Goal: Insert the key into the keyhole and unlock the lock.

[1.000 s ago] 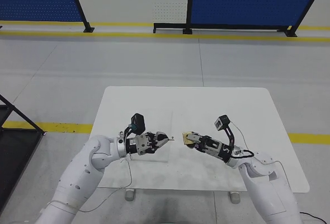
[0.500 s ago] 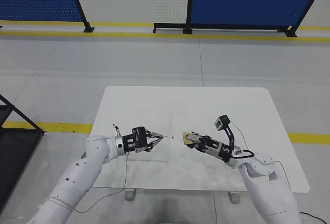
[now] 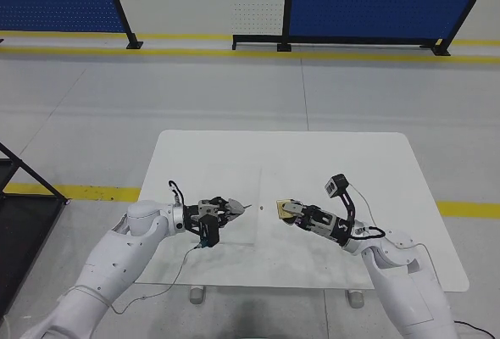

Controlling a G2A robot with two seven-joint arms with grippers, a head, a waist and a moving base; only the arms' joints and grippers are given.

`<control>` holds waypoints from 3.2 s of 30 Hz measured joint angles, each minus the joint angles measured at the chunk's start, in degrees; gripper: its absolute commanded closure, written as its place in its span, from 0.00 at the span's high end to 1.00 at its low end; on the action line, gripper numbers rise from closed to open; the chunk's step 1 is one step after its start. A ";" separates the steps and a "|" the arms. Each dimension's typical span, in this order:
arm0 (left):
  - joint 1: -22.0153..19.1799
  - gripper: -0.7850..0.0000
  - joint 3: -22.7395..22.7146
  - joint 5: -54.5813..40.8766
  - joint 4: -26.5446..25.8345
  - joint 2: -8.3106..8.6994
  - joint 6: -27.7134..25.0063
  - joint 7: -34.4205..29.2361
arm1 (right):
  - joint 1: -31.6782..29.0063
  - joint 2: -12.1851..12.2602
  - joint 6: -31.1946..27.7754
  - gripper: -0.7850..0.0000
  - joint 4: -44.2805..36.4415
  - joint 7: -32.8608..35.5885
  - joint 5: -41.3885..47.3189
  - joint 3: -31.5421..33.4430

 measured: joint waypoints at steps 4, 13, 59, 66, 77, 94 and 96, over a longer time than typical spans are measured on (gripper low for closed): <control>-0.24 0.00 0.04 -1.14 1.08 -0.09 0.08 -0.96 | 0.00 0.00 0.00 0.00 0.00 0.00 0.00 0.00; -0.22 0.00 0.03 -1.07 1.03 -0.08 0.06 -0.87 | 0.00 0.00 0.00 0.00 0.00 0.00 0.00 0.00; -15.16 0.00 8.75 11.72 12.61 -1.37 38.31 23.68 | 0.00 0.00 0.00 0.00 0.00 0.00 0.00 0.00; -14.43 0.00 8.60 12.74 10.12 -0.83 38.75 24.62 | 0.67 0.11 1.28 0.00 -0.16 -5.26 -8.29 -1.88; -13.86 0.00 9.08 12.52 8.56 -0.37 39.79 24.22 | 2.23 -0.18 1.21 0.00 1.22 -8.32 -10.12 -4.87; -15.88 0.00 11.76 9.97 11.02 -1.20 40.67 23.34 | 2.59 -0.20 -1.23 0.00 1.48 -8.54 -7.47 -6.43; -16.00 0.00 12.03 9.50 11.13 -1.28 40.72 23.29 | 2.57 -0.18 -1.74 0.00 1.47 -8.70 -7.47 -6.53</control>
